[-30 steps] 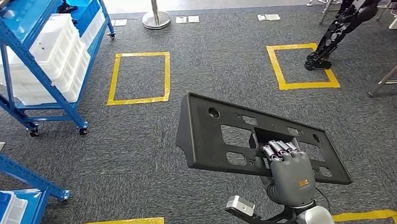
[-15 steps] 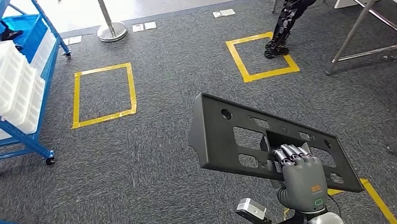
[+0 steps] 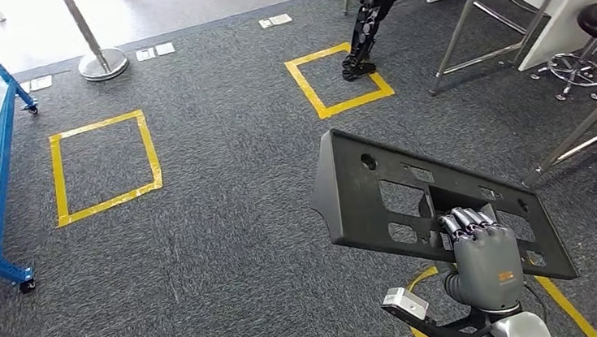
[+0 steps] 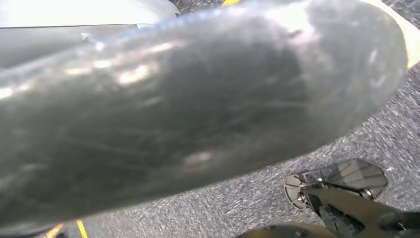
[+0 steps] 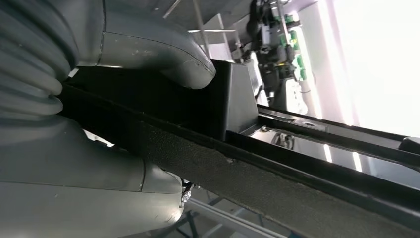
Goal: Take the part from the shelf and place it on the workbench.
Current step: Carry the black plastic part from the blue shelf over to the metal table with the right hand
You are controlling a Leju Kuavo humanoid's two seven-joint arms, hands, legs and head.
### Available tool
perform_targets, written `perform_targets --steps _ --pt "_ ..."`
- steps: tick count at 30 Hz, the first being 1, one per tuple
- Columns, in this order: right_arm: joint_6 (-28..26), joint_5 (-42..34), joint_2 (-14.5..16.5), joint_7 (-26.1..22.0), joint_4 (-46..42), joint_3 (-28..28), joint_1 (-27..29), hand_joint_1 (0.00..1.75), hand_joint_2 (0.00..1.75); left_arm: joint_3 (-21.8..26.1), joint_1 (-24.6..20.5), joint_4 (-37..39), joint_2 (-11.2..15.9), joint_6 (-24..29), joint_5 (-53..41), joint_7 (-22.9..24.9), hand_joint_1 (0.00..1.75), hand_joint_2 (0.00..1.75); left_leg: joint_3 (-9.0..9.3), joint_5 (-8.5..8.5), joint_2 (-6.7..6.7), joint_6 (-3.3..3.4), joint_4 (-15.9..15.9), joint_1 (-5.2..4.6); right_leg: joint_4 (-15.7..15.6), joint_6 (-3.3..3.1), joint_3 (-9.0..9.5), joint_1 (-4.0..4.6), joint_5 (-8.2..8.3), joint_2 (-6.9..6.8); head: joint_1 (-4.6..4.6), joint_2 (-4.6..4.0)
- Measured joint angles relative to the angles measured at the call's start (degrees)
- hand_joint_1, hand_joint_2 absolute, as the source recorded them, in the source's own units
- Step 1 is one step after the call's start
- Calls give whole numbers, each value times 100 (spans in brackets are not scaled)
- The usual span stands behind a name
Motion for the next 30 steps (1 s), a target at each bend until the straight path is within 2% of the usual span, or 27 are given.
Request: perform_targets --steps 1,2,3,4,5,6,7,9,10,11,12,13,14,15,16,18,19,20,22,24,26,28,30 --pt "20 24 20 0 2 0 -27 175 175 6 -2 1 -2 -2 0 9 0 0 8 -9 59 -12 0 0 -422 42 238 0 145 -90 1 0" --pt "32 39 37 0 3 0 -58 175 175 8 -3 1 -4 -1 0 17 0 0 21 -23 110 -32 1 -15 -832 55 469 14 272 -223 -1 0" --pt "37 47 53 1 4 1 -87 175 175 10 0 1 -5 1 1 25 0 0 38 -41 153 -63 1 -27 -1148 39 654 30 367 -328 -7 0" --pt "38 51 65 5 4 1 -108 175 175 11 1 1 -5 4 6 43 0 0 59 -57 195 -95 0 -38 -1309 -2 749 50 419 -394 -13 0" --pt "43 53 74 19 6 0 -120 175 175 12 2 2 -5 9 20 68 0 0 89 -70 238 -130 -12 -44 -1341 -54 754 74 438 -392 -19 0" --pt "48 55 81 38 6 -2 -124 175 175 11 0 3 -7 13 38 96 0 0 124 -83 290 -168 -30 -37 -1359 -100 754 85 457 -325 -20 0" --pt "55 60 85 60 4 -4 -120 175 175 9 -2 5 -7 17 58 131 0 0 151 -100 293 -204 -29 -23 -1381 -145 771 58 475 -262 -23 0" --pt "78 72 100 107 -4 -7 -123 175 175 4 5 11 -7 24 97 192 0 0 107 -260 101 -257 168 1 -1430 -227 833 2 501 -144 -42 0" --pt "97 85 109 129 -8 -7 -125 175 175 2 13 16 -5 27 109 230 0 0 -13 -426 -56 -270 453 13 -1443 -262 868 -25 509 -86 -56 0" --pt "118 102 119 151 -10 -5 -130 175 175 2 18 21 -5 30 118 266 0 0 -189 -622 -178 -276 830 15 -1442 -285 877 -12 507 -25 -65 0" --pt "139 124 130 174 -10 -4 -131 175 175 2 21 26 -5 31 120 301 0 0 -386 -789 -240 -284 1219 16 -1440 -302 884 -4 502 43 -69 0" --pt "164 147 140 198 -10 -1 -129 175 175 1 22 29 -5 31 120 330 0 0 -546 -861 -268 -293 1501 17 -1438 -305 892 3 498 123 -70 0" --pt "186 171 148 224 -11 2 -127 175 175 0 23 30 -5 31 120 346 0 0 -618 -812 -276 -299 1582 22 -1435 -306 901 7 495 205 -70 0" --pt "209 193 154 252 -11 3 -125 175 175 -2 23 31 -4 31 120 356 0 0 -577 -645 -285 -304 1428 35 -1430 -305 914 5 491 291 -71 0" --pt "233 213 159 279 -13 5 -123 175 175 -4 22 31 -4 31 119 358 0 0 -439 -403 -328 -311 1080 59 -1421 -295 928 -3 481 378 -71 0" --pt "272 238 166 322 -24 5 -124 175 175 -10 18 34 -4 28 115 348 0 0 -131 -62 -546 -330 356 116 -1377 -247 920 -3 447 535 -70 0" --pt "291 245 169 336 -37 7 -126 175 175 -13 13 36 -5 25 113 335 0 0 -47 4 -623 -324 151 121 -1358 -209 898 -3 437 597 -66 0" --pt "313 248 170 343 -49 9 -129 175 175 -16 6 38 -5 22 109 322 0 0 -24 3 -654 -300 82 106 -1354 -169 871 2 438 650 -64 0" --pt "360 248 172 348 -65 19 -132 175 175 -23 -14 38 -5 18 103 297 0 0 -28 31 -530 -208 55 61 -1371 -96 801 -15 459 727 -61 0" --pt "393 246 171 348 -72 28 -145 175 175 -36 -22 38 -7 19 96 284 0 0 -20 64 -415 -111 16 53 -1241 -72 691 -14 396 555 -50 0" --pt "405 245 170 348 -78 32 -164 175 175 -45 -20 38 -7 20 92 278 0 0 -16 74 -358 -59 -5 53 -1063 -84 603 1 303 320 -31 0" --pt "408 245 170 348 -78 33 -173 175 175 -45 -19 38 -7 20 92 276 0 0 -18 75 -342 -45 -5 50 -987 -91 563 3 264 269 -23 0" --pt "420 244 170 346 -78 36 -201 175 175 -44 -17 38 -7 19 92 272 0 0 -23 72 -286 -33 -5 42 -652 -109 392 6 119 181 -20 0"
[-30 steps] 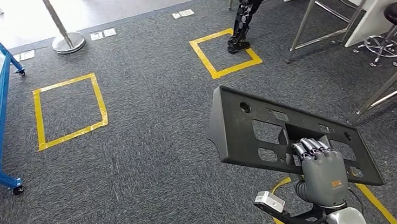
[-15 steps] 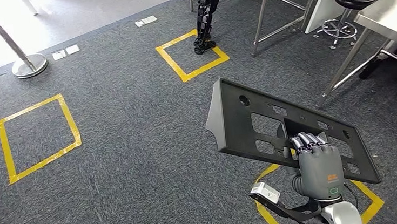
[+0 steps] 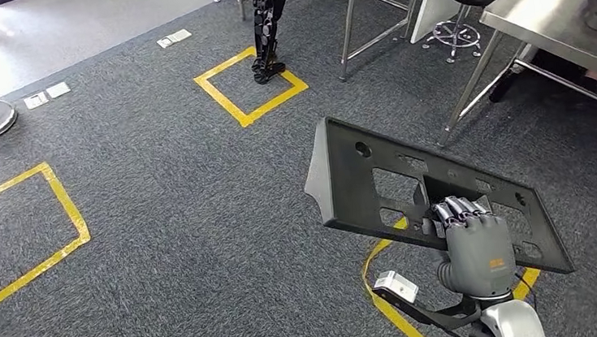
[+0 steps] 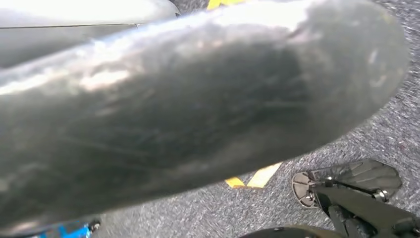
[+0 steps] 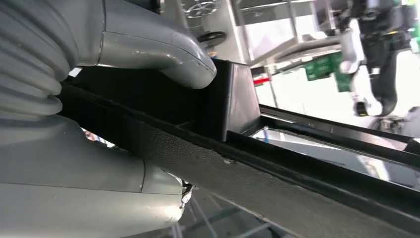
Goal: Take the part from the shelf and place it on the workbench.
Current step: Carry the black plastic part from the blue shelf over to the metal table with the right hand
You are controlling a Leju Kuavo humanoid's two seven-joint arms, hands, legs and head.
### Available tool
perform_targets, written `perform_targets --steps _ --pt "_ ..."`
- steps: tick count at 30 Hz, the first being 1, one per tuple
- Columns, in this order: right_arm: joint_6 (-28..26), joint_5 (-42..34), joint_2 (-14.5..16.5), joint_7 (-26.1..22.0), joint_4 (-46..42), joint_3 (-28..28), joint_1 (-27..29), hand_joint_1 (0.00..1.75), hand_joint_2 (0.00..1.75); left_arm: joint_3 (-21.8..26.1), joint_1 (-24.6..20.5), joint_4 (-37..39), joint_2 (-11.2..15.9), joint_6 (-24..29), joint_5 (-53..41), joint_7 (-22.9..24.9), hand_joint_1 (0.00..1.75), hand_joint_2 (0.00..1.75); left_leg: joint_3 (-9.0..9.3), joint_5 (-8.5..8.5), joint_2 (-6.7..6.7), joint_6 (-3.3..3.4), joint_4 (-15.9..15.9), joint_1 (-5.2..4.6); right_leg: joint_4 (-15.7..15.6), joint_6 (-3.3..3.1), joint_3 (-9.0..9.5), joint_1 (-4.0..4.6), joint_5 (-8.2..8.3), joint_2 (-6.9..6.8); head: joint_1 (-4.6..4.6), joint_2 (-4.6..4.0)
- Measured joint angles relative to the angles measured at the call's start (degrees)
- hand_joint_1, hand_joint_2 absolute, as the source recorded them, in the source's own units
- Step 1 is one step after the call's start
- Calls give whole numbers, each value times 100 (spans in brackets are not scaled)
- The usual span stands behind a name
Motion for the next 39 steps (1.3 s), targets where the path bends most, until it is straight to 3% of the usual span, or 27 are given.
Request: perform_targets --steps 2,3,5,7,9,10,12,14,15,16,17,18,20,21,22,24,25,27,29,31,32,33,34,35,37,38,39 --pt "40 -5 0 -1 1 10 -39 175 175 0 0 0 -1 -11 -26 -2 0 0 -8 -11 194 9 0 -16 488 45 -255 -1 -143 -122 2 0" --pt "64 -12 0 -1 1 15 -53 175 175 -1 -2 0 -1 -19 -45 4 0 0 -8 -20 300 5 0 -20 395 95 -202 -4 -89 -195 1 0" --pt "100 -22 0 -2 1 21 -84 175 175 -1 -2 0 -1 -32 -78 24 0 0 16 -51 467 -34 3 -48 -330 160 197 6 161 -510 6 0" --pt "119 -35 2 -8 1 28 -119 175 175 -1 0 0 0 -38 -86 41 0 0 68 -92 573 -107 -4 -76 -695 90 392 39 268 -693 -7 0" --pt "143 -67 0 -17 -2 35 -138 175 175 -3 -8 0 0 -40 -90 57 0 0 142 -125 696 -188 -41 -69 -705 -12 388 63 301 -565 -19 0" --pt "153 -83 -1 -23 -7 36 -138 175 175 -5 -14 0 1 -41 -92 66 0 0 167 -158 669 -226 -27 -52 -725 -53 405 41 321 -484 -19 0" --pt "167 -100 0 -29 -19 39 -154 175 175 -8 -15 1 2 -46 -94 74 0 0 83 -379 402 -270 272 -27 -764 -128 475 -18 357 -332 -43 0" --pt "176 -106 2 -32 -24 42 -176 175 175 -7 -10 2 3 -52 -94 82 0 0 -254 -752 96 -276 1000 -16 -769 -176 497 -30 361 -187 -71 0" --pt "181 -107 3 -33 -23 43 -180 175 175 -6 -8 2 3 -55 -94 86 0 0 -443 -877 38 -277 1352 -17 -767 -191 506 -19 355 -104 -78 0" --pt "186 -107 3 -34 -23 45 -180 175 175 -5 -7 2 4 -56 -94 89 0 0 -576 -892 15 -277 1551 -17 -765 -199 518 -9 348 -16 -80 0" --pt "190 -107 4 -34 -23 47 -180 175 175 -5 -6 2 4 -56 -94 90 0 0 -610 -782 7 -272 1530 -15 -762 -206 533 -4 340 75 -79 0" --pt "194 -108 5 -34 -23 49 -179 175 175 -5 -5 2 4 -56 -94 91 0 0 -538 -567 -12 -266 1283 -9 -759 -205 554 -6 329 166 -80 0" --pt "201 -109 7 -34 -24 52 -186 175 175 -4 -1 3 4 -56 -94 91 0 0 -251 -112 -221 -266 511 27 -734 -171 574 0 293 331 -82 0" --pt "205 -114 7 -34 -24 52 -193 175 175 -4 0 3 4 -55 -94 91 0 0 -143 12 -328 -265 228 42 -720 -143 566 4 277 405 -78 0" --pt "209 -119 8 -36 -24 55 -199 175 175 -5 1 3 4 -55 -94 91 0 0 -89 56 -405 -257 77 43 -712 -111 545 3 271 465 -77 0" --pt "215 -140 9 -42 -25 62 -201 175 175 -7 -7 3 3 -52 -94 86 0 0 -77 55 -339 -199 35 10 -735 -41 487 -19 290 581 -74 0" --pt "216 -152 9 -46 -25 68 -197 175 175 -8 -13 2 2 -48 -95 80 0 0 -69 73 -276 -156 11 1 -730 -9 456 -28 291 545 -74 0" --pt "219 -180 8 -53 -26 82 -205 175 175 -8 -19 1 -2 -34 -95 62 0 0 -50 106 -148 -63 -46 2 -496 6 295 0 178 270 -59 0" --pt "219 -196 8 -62 -25 91 -226 175 175 -8 -13 0 -2 -26 -94 44 0 0 -50 110 -14 -8 -68 -6 158 -36 -47 23 -84 -28 -45 0" --pt "218 -202 9 -73 -20 94 -228 175 175 -8 -11 0 -2 -25 -94 28 0 0 -55 101 138 5 -68 -13 780 -32 -388 15 -260 -102 -45 0" --pt "217 -205 9 -76 -18 95 -223 175 175 -8 -12 1 -2 -26 -94 22 0 0 -55 95 212 4 -68 -13 836 3 -429 6 -239 -124 -43 0" --pt "215 -209 8 -77 -16 95 -219 175 175 -8 -14 1 -2 -28 -94 19 0 0 -53 89 283 -2 -67 -9 667 54 -349 -5 -144 -161 -43 0" --pt "214 -214 8 -78 -15 94 -216 175 175 -8 -15 2 -3 -30 -94 17 0 0 -48 81 347 -15 -67 -4 304 107 -155 -15 -5 -249 -42 0" --pt "212 -219 8 -78 -15 93 -215 175 175 -8 -17 1 -2 -31 -94 17 0 0 -36 68 407 -35 -64 -14 -121 140 76 -17 121 -410 -37 0" --pt "208 -223 10 -78 -16 93 -218 175 175 -8 -11 0 -1 -32 -94 21 0 0 3 30 526 -103 -64 -49 -683 119 402 10 289 -639 -37 0" --pt "206 -224 12 -78 -16 93 -214 175 175 -8 -8 -1 0 -33 -94 27 0 0 32 15 589 -139 -70 -68 -763 79 435 30 317 -660 -35 0" --pt "204 -224 14 -78 -16 92 -205 175 175 -8 -9 0 -1 -34 -94 34 0 0 66 2 658 -174 -85 -70 -762 37 423 44 340 -584 -41 0"
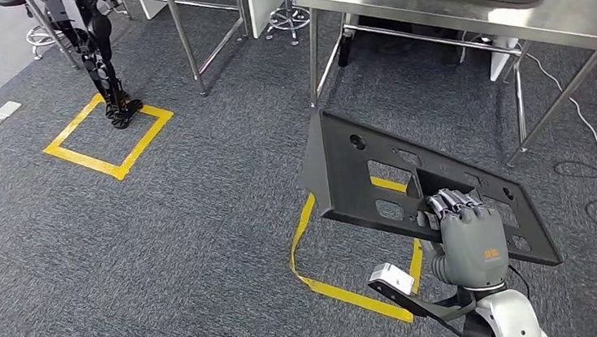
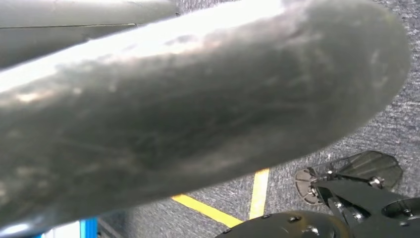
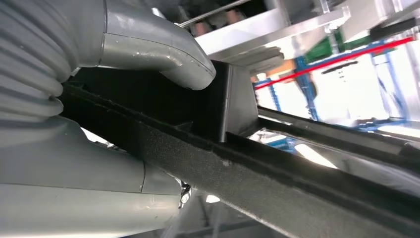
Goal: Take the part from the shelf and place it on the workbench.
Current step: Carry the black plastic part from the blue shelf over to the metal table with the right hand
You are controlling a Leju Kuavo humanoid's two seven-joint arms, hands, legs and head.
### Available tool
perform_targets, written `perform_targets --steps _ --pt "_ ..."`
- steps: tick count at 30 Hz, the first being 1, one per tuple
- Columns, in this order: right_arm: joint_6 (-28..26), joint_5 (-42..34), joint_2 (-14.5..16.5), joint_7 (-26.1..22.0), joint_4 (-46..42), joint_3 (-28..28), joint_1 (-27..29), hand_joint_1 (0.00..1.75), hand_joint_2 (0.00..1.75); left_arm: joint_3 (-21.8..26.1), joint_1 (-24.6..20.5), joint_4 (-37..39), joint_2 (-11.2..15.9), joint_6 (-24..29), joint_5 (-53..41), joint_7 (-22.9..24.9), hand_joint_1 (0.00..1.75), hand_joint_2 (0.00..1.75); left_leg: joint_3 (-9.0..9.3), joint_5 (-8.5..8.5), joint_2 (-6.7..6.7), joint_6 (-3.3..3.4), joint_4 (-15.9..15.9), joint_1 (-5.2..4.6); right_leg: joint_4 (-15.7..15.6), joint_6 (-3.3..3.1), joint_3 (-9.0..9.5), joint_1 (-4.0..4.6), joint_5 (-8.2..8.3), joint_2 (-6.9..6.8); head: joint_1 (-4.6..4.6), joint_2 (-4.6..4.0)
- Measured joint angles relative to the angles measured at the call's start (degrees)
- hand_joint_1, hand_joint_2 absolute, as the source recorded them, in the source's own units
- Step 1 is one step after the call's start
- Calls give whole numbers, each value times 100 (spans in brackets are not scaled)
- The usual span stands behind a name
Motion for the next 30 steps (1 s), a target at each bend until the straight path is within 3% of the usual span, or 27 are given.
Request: perform_targets --steps 1,3,5,6,7,8,9,10,12,14,16,18,20,21,23,24,25,27,28,30 --pt "-2 1 2 0 -2 -1 13 175 175 -1 -4 0 1 -2 0 7 0 0 31 -14 46 -36 -8 10 -7 -43 0 -10 18 80 -7 0" --pt "-7 0 7 0 -8 -2 35 175 175 -3 -10 0 2 -5 0 17 0 0 2 -190 -125 -95 191 42 -28 -119 36 -57 40 227 -24 0" --pt "-10 -4 13 -2 -11 -1 43 175 175 -5 -6 0 3 -10 0 24 0 0 -261 -571 -471 -119 837 60 -34 -183 63 -88 54 360 -43 0" --pt "-11 -9 14 -3 -9 -1 45 175 175 -6 -3 0 4 -12 0 27 0 0 -450 -751 -573 -122 1234 61 -33 -202 63 -81 55 432 -43 0" --pt "-11 -14 16 -5 -5 0 48 175 175 -7 0 0 4 -14 0 30 0 0 -604 -847 -623 -124 1534 60 -31 -210 65 -74 54 514 -41 0" --pt "-11 -18 17 -7 -2 1 52 175 175 -7 4 0 5 -14 0 32 0 0 -680 -830 -645 -125 1655 60 -27 -210 70 -69 53 603 -40 0" --pt "-11 -22 20 -9 2 1 55 175 175 -6 6 0 5 -14 0 33 0 0 -643 -694 -655 -120 1539 65 -24 -209 78 -69 52 692 -40 0" --pt "-11 -24 24 -10 4 1 57 175 175 -6 7 0 5 -14 0 33 0 0 -510 -484 -687 -113 1225 75 -18 -206 87 -75 50 778 -41 0" --pt "-12 -28 33 -12 5 1 57 175 175 -7 7 1 5 -11 0 33 0 0 -183 -127 -913 -105 462 115 11 -175 78 -73 34 931 -41 0" --pt "-14 -29 39 -14 4 1 63 175 175 -10 1 2 5 -9 0 33 0 0 -38 -32 -1062 -81 106 116 21 -105 32 -70 29 1049 -36 0" --pt "-17 -29 42 -16 3 1 79 175 175 -13 -13 2 3 -6 0 33 0 0 -30 -20 -957 -11 72 85 -6 -24 -27 -82 55 1151 -32 0" --pt "-19 -30 42 -17 3 -2 89 175 175 -15 -18 1 -1 -2 0 32 0 0 -22 19 -830 87 25 83 145 5 -152 -68 -10 983 -20 0" --pt "-20 -32 42 -17 4 -2 79 175 175 -16 -12 0 -2 0 0 31 0 0 -21 33 -694 153 -1 75 730 -32 -461 -45 -272 633 2 0" --pt "-20 -34 42 -17 6 -2 71 175 175 -15 -8 0 -2 1 0 31 0 0 -25 28 -621 169 -1 65 1121 -48 -659 -42 -427 527 14 0" --pt "-21 -52 43 -17 16 -1 69 175 175 -15 -7 0 -2 1 0 31 0 0 -27 16 -488 177 0 54 1606 -21 -900 -47 -568 458 13 0" --pt "-21 -63 43 -17 22 -2 70 175 175 -15 -9 0 -2 1 0 31 0 0 -24 10 -435 175 0 54 1537 21 -859 -51 -513 442 14 0" --pt "-23 -74 43 -17 26 -3 69 175 175 -15 -13 0 -2 1 0 31 0 0 -19 4 -395 166 0 55 1235 71 -692 -55 -387 417 14 0" --pt "-31 -83 44 -19 30 -3 64 175 175 -16 -25 0 -3 4 0 31 0 0 -3 -15 -346 132 1 41 399 123 -211 -46 -120 324 13 0" --pt "-37 -82 46 -21 32 -3 62 175 175 -16 -31 0 -3 7 0 31 0 0 7 -24 -332 105 2 27 121 102 -44 -32 -38 294 7 1" --pt "-44 -78 51 -30 40 -4 61 175 175 -17 -38 0 -2 14 0 30 0 0 29 -29 -314 43 -9 4 -18 19 44 4 5 287 -1 0"
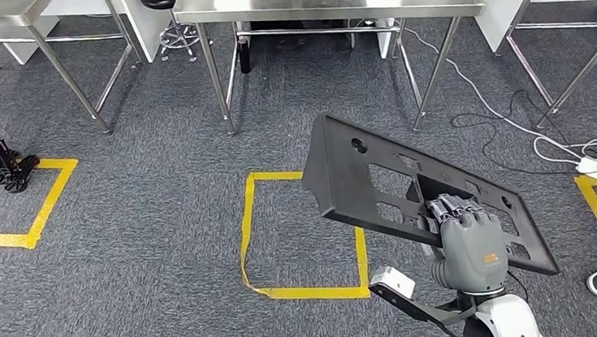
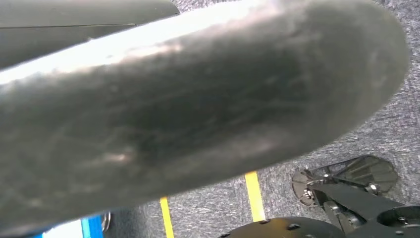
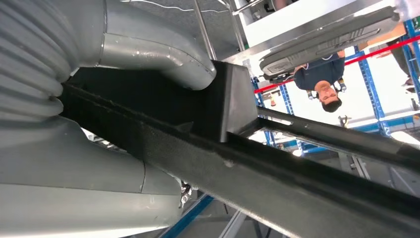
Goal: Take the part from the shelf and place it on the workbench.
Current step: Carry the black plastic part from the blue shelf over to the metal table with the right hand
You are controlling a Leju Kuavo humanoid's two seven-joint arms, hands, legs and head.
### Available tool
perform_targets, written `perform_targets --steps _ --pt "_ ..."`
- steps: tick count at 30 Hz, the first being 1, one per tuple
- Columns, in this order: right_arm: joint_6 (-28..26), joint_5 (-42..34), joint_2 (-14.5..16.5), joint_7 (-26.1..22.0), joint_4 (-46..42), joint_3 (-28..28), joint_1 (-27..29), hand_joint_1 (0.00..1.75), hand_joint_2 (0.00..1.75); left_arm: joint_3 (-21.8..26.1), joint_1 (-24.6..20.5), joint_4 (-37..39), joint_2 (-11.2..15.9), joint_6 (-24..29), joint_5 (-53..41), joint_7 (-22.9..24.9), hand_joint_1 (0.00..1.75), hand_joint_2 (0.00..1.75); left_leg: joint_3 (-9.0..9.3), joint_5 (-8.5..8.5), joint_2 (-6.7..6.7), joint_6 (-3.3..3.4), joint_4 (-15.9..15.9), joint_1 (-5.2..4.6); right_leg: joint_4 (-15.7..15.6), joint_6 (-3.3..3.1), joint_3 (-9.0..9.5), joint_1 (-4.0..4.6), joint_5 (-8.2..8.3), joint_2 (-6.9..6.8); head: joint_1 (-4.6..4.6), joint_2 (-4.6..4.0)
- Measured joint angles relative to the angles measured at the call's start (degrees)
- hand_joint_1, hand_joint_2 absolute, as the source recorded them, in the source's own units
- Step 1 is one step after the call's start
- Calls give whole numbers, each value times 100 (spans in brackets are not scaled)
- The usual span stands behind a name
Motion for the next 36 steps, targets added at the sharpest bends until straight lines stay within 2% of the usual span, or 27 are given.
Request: perform_targets --steps 2,4,6,7,8,9,10,12,14,18,23,27,31,36 --pt "-4 4 6 -9 6 -1 2 175 175 -2 -4 0 1 2 0 -1 0 0 23 -13 -13 -69 0 17 -27 -73 16 -26 22 33 -1 -1" --pt "-5 5 17 -15 11 0 -5 175 175 -2 -2 0 4 3 0 -2 0 0 -76 -192 -135 -117 260 36 -59 -150 51 -79 36 62 -15 -1" --pt "-5 5 31 -17 23 1 -15 175 175 -2 6 0 7 3 0 -1 0 0 -416 -560 -274 -133 975 45 -63 -210 67 -86 28 82 -25 -1" --pt "-5 5 38 -19 33 1 -16 175 175 -2 11 1 7 3 0 1 0 0 -607 -703 -301 -139 1346 46 -62 -226 72 -76 24 97 -25 0" --pt "-5 4 44 -20 45 2 -15 175 175 -2 15 1 7 3 0 2 0 0 -738 -748 -312 -145 1577 47 -60 -231 78 -70 19 120 -23 0" --pt "-5 4 48 -22 56 2 -15 175 175 -2 19 1 7 3 0 3 0 0 -758 -664 -315 -149 1577 52 -57 -232 88 -70 15 149 -24 0" --pt "-5 3 52 -23 65 2 -14 175 175 -2 23 1 7 3 0 4 0 0 -675 -487 -315 -151 1368 61 -52 -228 104 -74 8 177 -24 -1" --pt "-5 -1 60 -24 74 2 -14 175 175 -1 25 2 7 2 0 16 0 0 -330 -93 -343 -161 614 85 -20 -186 127 -72 -26 227 -26 -1" --pt "-5 -10 64 -27 76 2 -15 175 175 -3 19 5 4 -1 0 38 0 0 -126 55 -389 -151 150 95 27 -145 109 -47 -66 258 -18 -1" --pt "-5 -30 64 -34 78 2 -9 175 175 -3 19 7 0 -3 0 66 0 0 -129 62 -411 -111 86 62 10 -194 74 -28 -62 268 4 -1" --pt "-5 -31 64 -39 86 2 -11 175 175 -2 23 7 0 -5 0 82 0 0 -137 59 -420 -54 90 27 -49 -141 99 -37 -32 265 7 -1" --pt "-4 -42 69 -47 116 4 -13 175 175 -4 20 7 1 -8 0 116 0 0 -147 64 -418 -39 95 21 -60 -95 109 -39 -14 266 5 -1" --pt "-2 -60 76 -50 143 10 -17 175 175 -8 21 7 2 -1 0 136 0 0 -145 63 -418 -36 95 24 -62 -20 107 -37 -22 265 2 0" --pt "-1 -63 77 -51 154 18 -17 175 175 -14 21 8 2 3 0 139 0 0 -140 66 -417 -35 92 42 -55 -18 106 -18 -23 266 2 0"
